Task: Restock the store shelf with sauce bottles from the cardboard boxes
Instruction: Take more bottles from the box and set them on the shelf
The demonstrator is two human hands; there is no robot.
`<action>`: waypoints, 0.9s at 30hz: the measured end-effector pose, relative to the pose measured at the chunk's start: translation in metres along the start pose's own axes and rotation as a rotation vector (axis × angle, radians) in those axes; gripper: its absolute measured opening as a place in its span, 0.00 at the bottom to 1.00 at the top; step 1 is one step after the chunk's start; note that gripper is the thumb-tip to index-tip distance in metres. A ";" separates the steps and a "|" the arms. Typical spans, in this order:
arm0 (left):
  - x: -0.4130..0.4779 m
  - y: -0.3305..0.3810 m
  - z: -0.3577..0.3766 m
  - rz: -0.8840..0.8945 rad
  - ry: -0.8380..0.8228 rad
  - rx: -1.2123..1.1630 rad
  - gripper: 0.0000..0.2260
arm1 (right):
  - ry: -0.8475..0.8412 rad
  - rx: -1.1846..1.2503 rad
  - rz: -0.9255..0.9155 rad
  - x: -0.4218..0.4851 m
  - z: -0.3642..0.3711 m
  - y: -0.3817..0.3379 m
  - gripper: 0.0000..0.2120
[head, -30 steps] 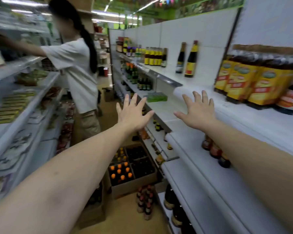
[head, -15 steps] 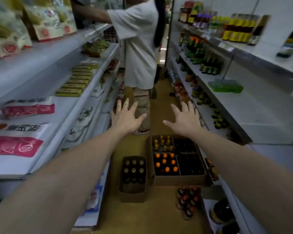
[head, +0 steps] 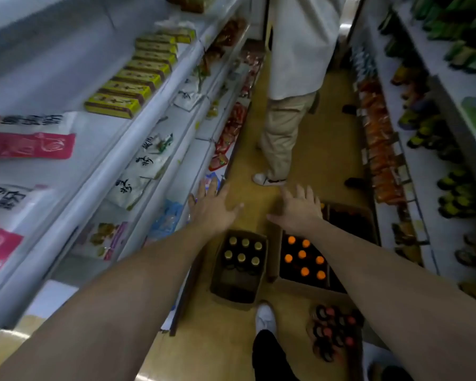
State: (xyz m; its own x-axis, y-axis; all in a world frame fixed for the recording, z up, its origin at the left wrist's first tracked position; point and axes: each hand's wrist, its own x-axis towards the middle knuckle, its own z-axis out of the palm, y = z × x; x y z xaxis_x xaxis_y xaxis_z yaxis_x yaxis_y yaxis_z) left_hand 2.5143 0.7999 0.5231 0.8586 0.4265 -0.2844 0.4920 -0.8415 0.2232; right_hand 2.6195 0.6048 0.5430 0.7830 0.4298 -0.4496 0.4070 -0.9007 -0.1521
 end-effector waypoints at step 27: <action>0.205 -0.096 0.480 -0.041 -0.493 -0.329 0.40 | -0.466 -0.093 -0.232 0.310 0.453 0.041 0.36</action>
State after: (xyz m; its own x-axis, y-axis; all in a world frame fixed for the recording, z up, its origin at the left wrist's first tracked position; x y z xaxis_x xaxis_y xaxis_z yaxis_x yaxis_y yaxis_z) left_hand 2.5732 0.8091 -0.0045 0.7082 0.1861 -0.6810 0.6101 -0.6468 0.4577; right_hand 2.6657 0.6719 -0.0017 0.3842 0.5242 -0.7600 0.6016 -0.7666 -0.2246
